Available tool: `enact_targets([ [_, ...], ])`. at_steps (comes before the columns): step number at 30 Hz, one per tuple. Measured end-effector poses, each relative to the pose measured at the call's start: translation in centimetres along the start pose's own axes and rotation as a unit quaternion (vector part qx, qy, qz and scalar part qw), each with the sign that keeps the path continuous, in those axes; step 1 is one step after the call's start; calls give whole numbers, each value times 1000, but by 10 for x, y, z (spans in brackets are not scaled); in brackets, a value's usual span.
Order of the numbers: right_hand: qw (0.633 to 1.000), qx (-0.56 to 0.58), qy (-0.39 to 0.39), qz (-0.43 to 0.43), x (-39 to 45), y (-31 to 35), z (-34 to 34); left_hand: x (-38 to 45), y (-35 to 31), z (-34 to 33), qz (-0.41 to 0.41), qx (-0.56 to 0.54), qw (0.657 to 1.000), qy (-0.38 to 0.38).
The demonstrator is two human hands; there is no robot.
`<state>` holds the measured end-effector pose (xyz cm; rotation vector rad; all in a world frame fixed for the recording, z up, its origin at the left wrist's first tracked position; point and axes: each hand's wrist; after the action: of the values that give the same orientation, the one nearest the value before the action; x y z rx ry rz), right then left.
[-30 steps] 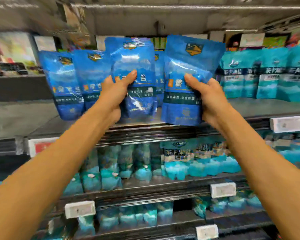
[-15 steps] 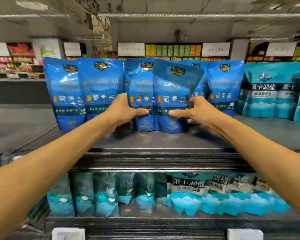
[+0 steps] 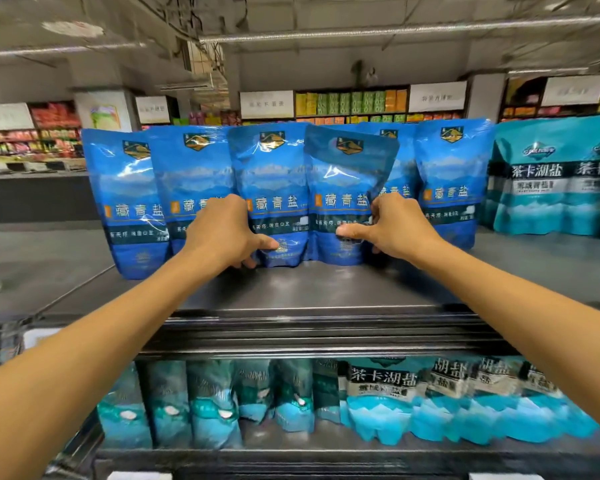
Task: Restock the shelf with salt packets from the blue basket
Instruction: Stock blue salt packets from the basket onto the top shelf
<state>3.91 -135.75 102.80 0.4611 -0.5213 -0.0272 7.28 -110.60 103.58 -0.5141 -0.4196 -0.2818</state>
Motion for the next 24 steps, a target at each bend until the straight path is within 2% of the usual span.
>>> enact_targets([
  [8, 1000, 21, 6, 7, -3, 12, -3, -4, 5, 4, -46, 76, 995, -50],
  [14, 993, -108, 27, 51, 0, 24, -6, -11, 3, 6, -47, 170, 981, -76],
  [20, 966, -255, -25, 44, -5, 27, -8, -15, -5, 8, -32, 187, 981, -47],
  [24, 981, -190, 11, 26, -11, 24, -10, -26, 2, 8, -60, 176, 980, -72],
])
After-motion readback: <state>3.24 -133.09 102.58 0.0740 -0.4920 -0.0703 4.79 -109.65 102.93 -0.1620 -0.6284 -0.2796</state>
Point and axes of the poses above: each hand's wrist, its own x-axis towards the middle knuckle, its own z-axis out of the back of the hand, y = z × x, and after that the axes turned 4 degrees about -x, right-handed
